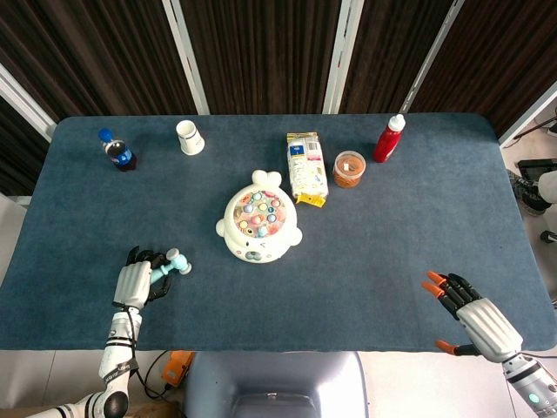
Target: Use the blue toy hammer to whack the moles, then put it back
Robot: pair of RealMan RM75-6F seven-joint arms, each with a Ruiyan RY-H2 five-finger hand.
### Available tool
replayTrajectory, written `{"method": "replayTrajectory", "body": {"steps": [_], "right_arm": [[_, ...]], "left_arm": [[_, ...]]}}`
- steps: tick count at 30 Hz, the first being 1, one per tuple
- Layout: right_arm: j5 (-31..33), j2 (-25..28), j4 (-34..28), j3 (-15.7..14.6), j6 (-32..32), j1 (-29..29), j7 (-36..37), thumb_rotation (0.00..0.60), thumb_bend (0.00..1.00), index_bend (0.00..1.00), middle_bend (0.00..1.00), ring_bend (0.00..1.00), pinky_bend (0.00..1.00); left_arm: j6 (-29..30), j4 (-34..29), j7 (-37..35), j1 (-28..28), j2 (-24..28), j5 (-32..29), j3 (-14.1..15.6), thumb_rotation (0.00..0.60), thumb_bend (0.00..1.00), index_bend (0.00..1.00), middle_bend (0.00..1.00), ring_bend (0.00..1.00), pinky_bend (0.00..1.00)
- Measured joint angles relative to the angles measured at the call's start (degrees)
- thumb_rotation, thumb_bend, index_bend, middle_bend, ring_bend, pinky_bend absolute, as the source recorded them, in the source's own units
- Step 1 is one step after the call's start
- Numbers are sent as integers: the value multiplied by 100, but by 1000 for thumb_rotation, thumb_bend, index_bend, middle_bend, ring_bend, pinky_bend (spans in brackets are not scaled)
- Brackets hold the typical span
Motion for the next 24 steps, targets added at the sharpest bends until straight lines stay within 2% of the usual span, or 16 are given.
{"method": "replayTrajectory", "body": {"steps": [24], "right_arm": [[-13, 4, 25, -8, 62, -20, 23, 600, 88, 0, 0, 0, 33]], "left_arm": [[-81, -76, 165, -90, 0, -41, 37, 600, 412, 387, 417, 195, 0]]}}
